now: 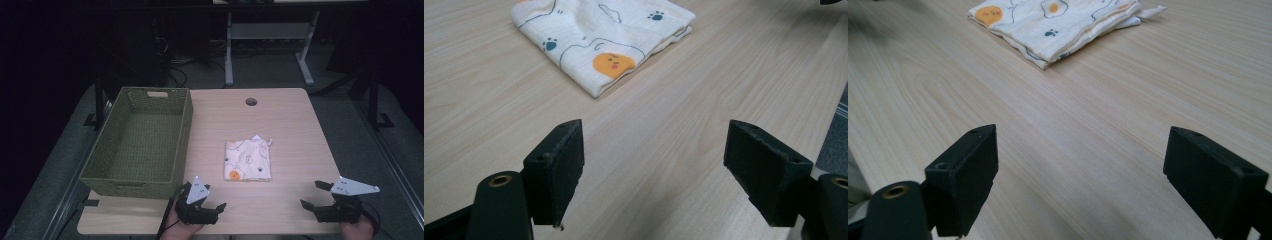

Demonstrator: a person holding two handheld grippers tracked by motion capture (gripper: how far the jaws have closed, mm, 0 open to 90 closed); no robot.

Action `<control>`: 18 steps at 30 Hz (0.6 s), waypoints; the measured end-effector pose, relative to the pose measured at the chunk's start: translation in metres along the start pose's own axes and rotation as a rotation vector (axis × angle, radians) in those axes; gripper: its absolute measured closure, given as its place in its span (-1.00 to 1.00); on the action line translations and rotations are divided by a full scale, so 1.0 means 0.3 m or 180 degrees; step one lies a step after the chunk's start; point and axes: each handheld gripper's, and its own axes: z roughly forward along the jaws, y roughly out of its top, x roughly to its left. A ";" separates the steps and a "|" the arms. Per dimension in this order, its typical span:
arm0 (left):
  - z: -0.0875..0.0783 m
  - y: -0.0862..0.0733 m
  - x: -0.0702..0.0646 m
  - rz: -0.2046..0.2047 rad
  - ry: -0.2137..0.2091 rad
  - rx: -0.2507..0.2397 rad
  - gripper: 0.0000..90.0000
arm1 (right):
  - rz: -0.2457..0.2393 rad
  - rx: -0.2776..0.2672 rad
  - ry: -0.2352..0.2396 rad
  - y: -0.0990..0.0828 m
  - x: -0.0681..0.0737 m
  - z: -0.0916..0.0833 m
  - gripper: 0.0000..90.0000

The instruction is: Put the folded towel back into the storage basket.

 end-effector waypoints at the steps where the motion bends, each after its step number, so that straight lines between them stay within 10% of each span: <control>1: -0.001 0.000 0.001 -0.0002 0.0002 -0.0004 -0.45 | 0.0000 -0.0001 0.0009 0.001 0.002 0.000 -0.70; 18: -0.006 -0.005 0.012 -0.0018 0.0050 -0.0071 -0.45 | -0.0014 0.0028 0.0041 0.006 0.010 0.017 -0.70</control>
